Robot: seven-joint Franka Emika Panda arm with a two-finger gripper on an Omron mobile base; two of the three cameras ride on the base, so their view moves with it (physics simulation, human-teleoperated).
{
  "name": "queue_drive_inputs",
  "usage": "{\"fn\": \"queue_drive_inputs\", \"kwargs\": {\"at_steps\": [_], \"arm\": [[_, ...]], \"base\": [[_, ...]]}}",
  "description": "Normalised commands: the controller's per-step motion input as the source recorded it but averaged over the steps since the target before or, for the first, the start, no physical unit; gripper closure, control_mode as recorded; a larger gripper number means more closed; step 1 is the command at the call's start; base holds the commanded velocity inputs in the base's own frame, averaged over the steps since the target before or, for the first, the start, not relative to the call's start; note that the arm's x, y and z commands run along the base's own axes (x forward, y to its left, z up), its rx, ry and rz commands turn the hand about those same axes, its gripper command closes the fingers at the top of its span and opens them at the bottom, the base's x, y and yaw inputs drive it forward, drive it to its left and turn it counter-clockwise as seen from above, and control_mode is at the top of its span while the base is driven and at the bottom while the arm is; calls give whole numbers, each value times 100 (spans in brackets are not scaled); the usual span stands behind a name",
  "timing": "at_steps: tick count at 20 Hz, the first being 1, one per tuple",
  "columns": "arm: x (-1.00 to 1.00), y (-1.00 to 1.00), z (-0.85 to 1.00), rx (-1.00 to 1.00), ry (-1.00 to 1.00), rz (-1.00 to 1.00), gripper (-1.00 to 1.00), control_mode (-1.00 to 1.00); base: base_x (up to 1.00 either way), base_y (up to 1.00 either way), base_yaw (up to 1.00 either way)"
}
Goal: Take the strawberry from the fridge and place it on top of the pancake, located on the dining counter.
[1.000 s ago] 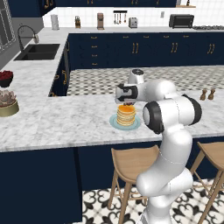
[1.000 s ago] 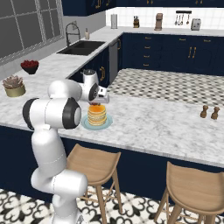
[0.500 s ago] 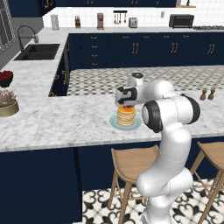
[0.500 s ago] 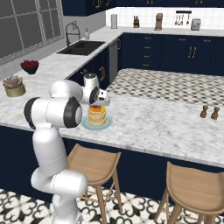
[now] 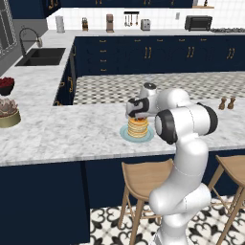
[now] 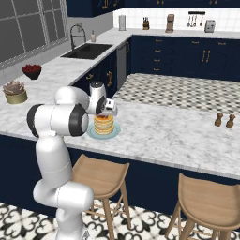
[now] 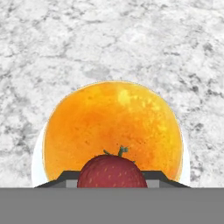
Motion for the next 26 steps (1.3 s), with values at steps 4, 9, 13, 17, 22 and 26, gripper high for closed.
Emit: {"fn": "queue_drive_inputs", "kwargs": {"at_steps": [4,9,13,17,22,26], "arm": [[0,4,-3,0,0,0,-100,-100],[0,0,5,0,0,0,-100,-100],[0,0,11,0,-1,-1,-100,-100],[-4,0,31,0,-7,-2,-100,-100],[-52,0,63,0,-16,-1,-100,-100],[-99,0,93,0,-17,-1,-100,-100]], "base": [[0,0,0],[0,0,0],[0,0,0],[0,0,0],[0,0,0],[0,0,0]]}}
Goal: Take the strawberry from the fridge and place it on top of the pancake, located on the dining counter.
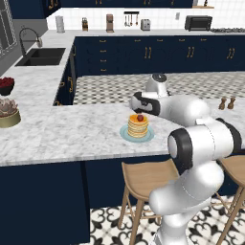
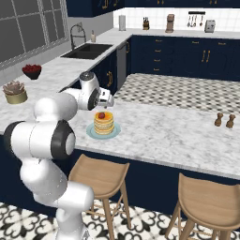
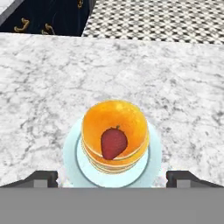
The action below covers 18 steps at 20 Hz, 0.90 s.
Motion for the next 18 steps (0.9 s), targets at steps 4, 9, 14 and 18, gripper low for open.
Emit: {"fn": "queue_drive_inputs", "kwargs": {"at_steps": [4,9,14,18], "arm": [[-100,-2,88,0,-16,-1,-100,-100],[-100,-12,77,0,-21,0,-100,-100],[-100,-3,87,0,-16,0,-100,-100],[-100,0,88,0,-7,-3,-100,-100]], "base": [[0,0,0],[0,0,0],[0,0,0],[0,0,0]]}}
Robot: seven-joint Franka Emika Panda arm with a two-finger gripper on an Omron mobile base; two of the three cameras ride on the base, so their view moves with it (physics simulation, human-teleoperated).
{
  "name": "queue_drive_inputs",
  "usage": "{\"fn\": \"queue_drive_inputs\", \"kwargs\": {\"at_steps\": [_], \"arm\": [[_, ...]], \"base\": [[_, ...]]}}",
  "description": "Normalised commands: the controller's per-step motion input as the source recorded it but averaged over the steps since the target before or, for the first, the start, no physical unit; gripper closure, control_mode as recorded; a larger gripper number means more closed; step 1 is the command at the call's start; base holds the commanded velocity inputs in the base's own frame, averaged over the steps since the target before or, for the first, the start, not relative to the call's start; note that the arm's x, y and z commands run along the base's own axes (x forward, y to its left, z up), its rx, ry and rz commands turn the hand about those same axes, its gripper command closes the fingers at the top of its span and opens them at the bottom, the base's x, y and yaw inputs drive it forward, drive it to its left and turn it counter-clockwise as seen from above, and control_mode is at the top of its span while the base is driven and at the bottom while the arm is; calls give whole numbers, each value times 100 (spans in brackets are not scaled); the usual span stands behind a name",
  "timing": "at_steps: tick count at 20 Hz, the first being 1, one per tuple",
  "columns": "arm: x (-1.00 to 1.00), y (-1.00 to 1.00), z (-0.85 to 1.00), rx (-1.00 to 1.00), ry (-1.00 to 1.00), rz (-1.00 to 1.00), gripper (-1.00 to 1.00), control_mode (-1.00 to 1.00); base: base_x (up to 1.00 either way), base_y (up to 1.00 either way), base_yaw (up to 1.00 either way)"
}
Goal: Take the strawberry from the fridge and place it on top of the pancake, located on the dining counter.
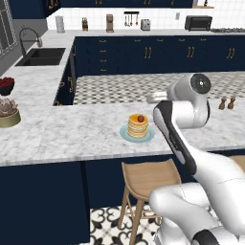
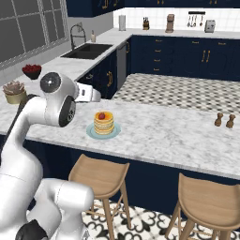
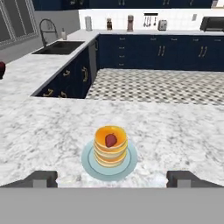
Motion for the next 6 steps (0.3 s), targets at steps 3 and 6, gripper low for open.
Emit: {"fn": "queue_drive_inputs", "kwargs": {"at_steps": [3,6], "arm": [[-100,0,75,0,-1,-6,-100,-100],[-100,0,78,0,0,-7,-100,-100]], "base": [[0,0,0],[0,0,0]]}}
